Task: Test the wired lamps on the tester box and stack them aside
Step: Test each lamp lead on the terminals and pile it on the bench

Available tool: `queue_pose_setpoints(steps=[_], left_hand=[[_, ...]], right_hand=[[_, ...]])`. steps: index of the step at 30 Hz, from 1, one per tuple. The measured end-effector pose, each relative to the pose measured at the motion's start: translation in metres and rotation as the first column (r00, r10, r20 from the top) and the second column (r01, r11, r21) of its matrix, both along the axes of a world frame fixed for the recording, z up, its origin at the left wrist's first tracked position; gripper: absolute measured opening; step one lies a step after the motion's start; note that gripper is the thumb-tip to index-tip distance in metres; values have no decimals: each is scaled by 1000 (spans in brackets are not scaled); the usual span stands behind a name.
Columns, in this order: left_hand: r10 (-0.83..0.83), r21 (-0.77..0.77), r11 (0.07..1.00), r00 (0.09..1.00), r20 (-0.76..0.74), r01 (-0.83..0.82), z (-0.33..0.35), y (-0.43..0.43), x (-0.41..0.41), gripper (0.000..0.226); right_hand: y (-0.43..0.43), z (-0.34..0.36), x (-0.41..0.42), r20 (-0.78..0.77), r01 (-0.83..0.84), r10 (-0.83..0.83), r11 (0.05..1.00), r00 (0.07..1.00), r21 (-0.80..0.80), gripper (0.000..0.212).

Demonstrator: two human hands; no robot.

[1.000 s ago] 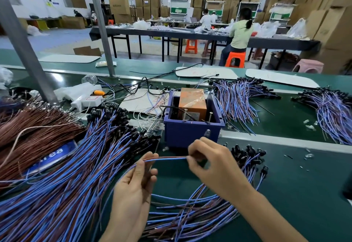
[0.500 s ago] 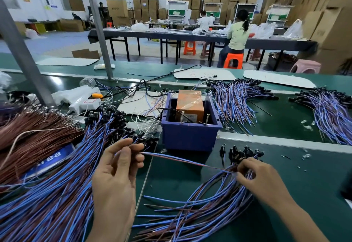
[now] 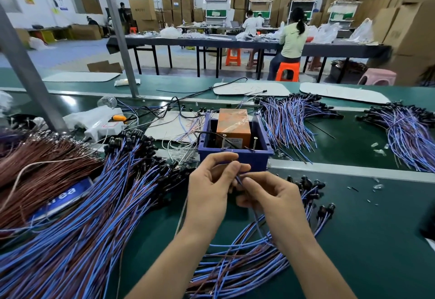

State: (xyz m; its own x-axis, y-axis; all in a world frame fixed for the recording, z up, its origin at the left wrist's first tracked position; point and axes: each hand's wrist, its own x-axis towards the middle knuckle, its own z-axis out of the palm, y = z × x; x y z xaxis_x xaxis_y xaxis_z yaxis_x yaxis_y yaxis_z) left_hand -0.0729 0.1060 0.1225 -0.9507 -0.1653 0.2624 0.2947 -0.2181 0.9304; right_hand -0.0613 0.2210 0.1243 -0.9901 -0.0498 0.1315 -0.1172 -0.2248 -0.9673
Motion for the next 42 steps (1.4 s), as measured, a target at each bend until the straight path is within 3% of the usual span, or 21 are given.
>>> queue_pose_setpoints(steps=[5,10,16,21,38,42], left_hand=[[-29,179,984,992,123,7,-12,11,-6,17],[-21,143,990,977,210,-10,-16,14,-11,9],[66,-53,997,951,303,-52,-19,-7,-37,9],[172,-279,957,926,335,-77,-16,-24,-68,22],[150,-312,950,908,390,-22,-19,-29,-87,19],[138,-305,952,907,397,-12,-20,-29,-88,18]], right_hand=[[-5,-8,-9,9,125,-124,991,992,-46,13],[-10,-21,-18,18,171,-172,985,985,24,15],[7,-36,-49,100,408,-418,907,903,104,17],[15,-43,-72,53,507,-525,840,850,194,13],[0,-34,-82,-9,456,-483,820,876,346,16],[2,-35,-81,-10,443,-469,828,883,344,27]])
